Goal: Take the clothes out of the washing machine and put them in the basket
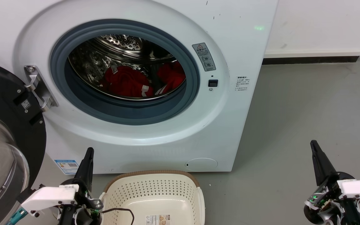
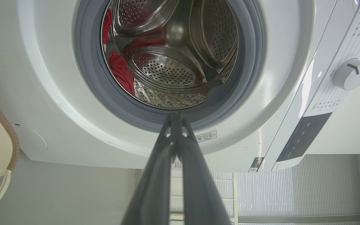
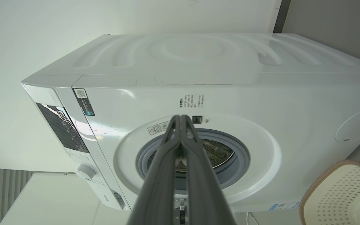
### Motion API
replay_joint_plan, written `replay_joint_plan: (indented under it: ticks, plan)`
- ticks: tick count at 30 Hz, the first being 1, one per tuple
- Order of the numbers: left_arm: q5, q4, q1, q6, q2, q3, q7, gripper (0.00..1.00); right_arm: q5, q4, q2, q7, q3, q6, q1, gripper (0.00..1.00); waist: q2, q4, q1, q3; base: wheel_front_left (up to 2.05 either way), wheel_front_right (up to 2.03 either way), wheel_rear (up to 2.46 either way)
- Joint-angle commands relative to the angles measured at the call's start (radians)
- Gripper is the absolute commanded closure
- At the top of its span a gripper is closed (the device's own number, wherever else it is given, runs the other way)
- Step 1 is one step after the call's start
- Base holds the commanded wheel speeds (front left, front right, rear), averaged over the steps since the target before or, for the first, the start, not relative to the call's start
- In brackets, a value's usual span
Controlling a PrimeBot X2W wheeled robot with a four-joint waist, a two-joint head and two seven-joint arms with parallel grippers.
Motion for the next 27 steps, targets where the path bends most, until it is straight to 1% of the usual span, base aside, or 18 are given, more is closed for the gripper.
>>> replay_joint_plan:
  ticks: [1, 2, 3, 8, 18, 27]
  plan:
    - [-0.001, -0.002, -0.005, -0.004, -0.002, 0.003, 0.002, 1.00, 0.002, 0.002, 0.003, 0.001, 0.000, 0.000, -0.013, 1.00, 0.0000, 0.000, 0.0000, 0.000, 0.00, 0.00, 0.00]
    - [-0.001, -0.002, -0.005, -0.004, -0.002, 0.003, 0.002, 1.00, 0.002, 0.002, 0.003, 0.001, 0.000, 0.000, -0.013, 1.00, 0.0000, 0.000, 0.0000, 0.000, 0.00, 0.00, 0.00]
    - [-0.001, -0.002, -0.005, -0.004, -0.002, 0.003, 0.002, 0.00, 0.002, 0.002, 0.003, 0.001, 0.000, 0.000, -0.013, 0.00, 0.0000, 0.000, 0.0000, 0.000, 0.00, 0.00, 0.00]
    - [0.001, 0.027, 0.023, 0.001, -0.002, -0.005, -0.002, 0.00, 0.000, 0.025, 0.002, -0.002, 0.002, 0.000, 0.022, 0.00, 0.0000, 0.000, 0.0000, 0.000, 0.00, 0.00, 0.00]
    - [0.032, -0.003, 0.038, 0.001, -0.002, 0.005, -0.053, 0.00, -0.026, 0.002, 0.001, -0.053, 0.015, 0.000, 0.035, 0.00, 0.0000, -0.001, 0.0000, 0.002, 0.00, 0.00, 0.00]
    - [0.141, 0.002, 0.040, 0.001, -0.002, 0.061, -0.094, 0.00, -0.153, 0.010, 0.001, -0.094, -0.002, 0.000, 0.035, 0.00, 0.0000, -0.002, 0.0000, 0.002, 0.00, 0.00, 0.00]
